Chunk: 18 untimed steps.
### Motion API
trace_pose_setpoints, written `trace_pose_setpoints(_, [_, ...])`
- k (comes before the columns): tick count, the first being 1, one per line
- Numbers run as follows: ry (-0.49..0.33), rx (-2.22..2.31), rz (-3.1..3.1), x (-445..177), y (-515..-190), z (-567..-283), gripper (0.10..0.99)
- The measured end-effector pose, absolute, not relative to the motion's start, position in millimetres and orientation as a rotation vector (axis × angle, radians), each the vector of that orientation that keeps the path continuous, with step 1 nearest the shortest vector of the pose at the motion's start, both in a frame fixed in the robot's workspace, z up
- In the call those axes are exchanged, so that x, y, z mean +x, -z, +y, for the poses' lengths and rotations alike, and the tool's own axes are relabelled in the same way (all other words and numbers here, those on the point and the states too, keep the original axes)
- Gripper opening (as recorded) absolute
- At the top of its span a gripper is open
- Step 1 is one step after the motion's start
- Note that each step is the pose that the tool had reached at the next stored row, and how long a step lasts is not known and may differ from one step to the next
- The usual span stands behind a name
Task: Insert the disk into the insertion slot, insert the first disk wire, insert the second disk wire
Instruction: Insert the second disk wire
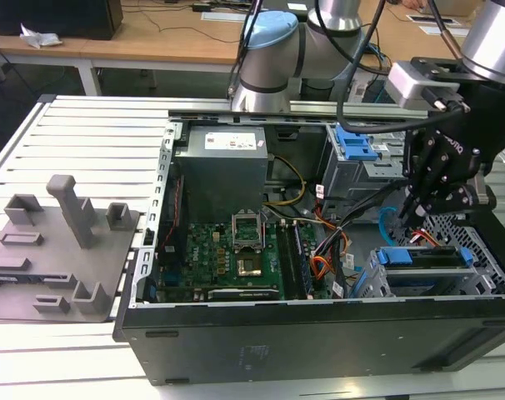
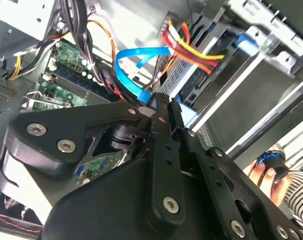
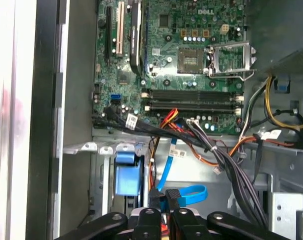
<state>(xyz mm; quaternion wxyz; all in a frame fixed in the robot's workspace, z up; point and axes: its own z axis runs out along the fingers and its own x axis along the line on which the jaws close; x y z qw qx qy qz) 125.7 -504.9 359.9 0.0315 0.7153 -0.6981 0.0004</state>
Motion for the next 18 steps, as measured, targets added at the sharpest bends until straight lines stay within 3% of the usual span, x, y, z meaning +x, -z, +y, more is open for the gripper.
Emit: trace_pose_setpoints(18, [0.0,2.203,-2.15,136,-359,-530,0.165])
